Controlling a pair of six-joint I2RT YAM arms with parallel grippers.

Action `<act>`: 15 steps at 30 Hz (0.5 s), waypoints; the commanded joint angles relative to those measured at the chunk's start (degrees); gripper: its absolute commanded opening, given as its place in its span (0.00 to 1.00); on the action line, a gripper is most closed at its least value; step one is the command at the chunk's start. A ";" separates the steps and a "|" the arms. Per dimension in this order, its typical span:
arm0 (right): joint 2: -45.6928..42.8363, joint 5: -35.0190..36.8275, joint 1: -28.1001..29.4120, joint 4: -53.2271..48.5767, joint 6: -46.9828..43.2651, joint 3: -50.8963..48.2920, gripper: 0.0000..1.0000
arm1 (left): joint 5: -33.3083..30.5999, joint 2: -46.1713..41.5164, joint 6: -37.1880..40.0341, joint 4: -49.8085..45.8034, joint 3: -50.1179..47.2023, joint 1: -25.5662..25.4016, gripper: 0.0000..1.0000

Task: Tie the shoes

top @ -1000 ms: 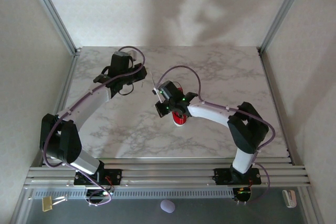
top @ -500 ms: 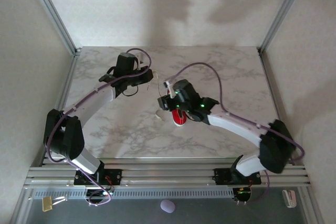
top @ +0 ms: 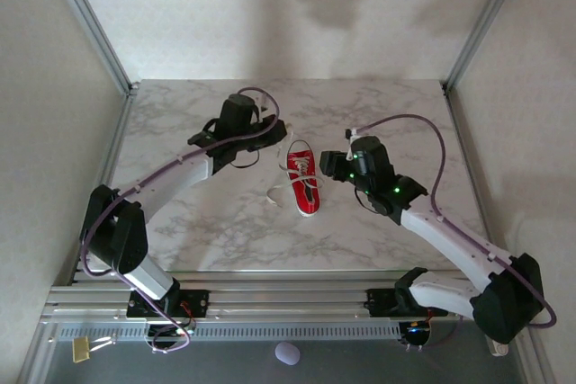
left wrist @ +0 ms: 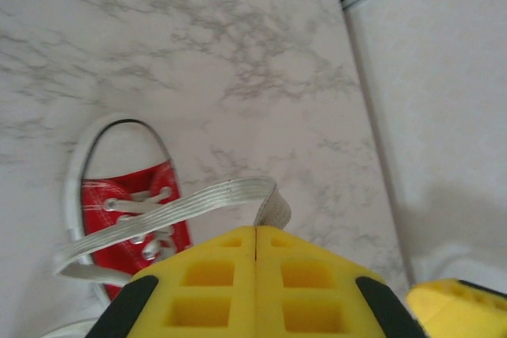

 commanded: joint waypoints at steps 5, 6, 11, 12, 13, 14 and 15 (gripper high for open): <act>-6.32 -0.39 -2.83 -1.61 -2.29 -3.31 0.57 | 2.98 5.63 10.17 -3.69 8.00 -3.78 0.00; -7.04 0.39 -3.10 -1.78 -2.77 -3.50 0.59 | 1.81 6.09 13.61 -6.15 9.16 -4.15 0.00; -7.32 1.84 -3.26 -4.57 -7.11 -3.47 0.73 | -10.27 6.64 28.11 -12.91 11.12 -7.24 0.00; -7.27 1.62 -3.28 -4.89 -7.32 -3.59 0.74 | -12.94 6.37 29.83 -12.86 10.89 -8.04 0.00; -7.35 1.82 -3.30 -5.41 -6.95 -3.66 0.75 | -15.31 6.18 30.39 -12.68 10.64 -8.51 0.00; -7.47 2.40 -3.36 -6.25 -6.01 -3.55 0.75 | -16.76 6.30 30.30 -12.72 10.74 -8.76 0.00; -7.44 3.03 -3.43 -7.48 -4.72 -3.32 0.74 | -16.67 6.60 29.58 -13.24 11.18 -8.83 0.00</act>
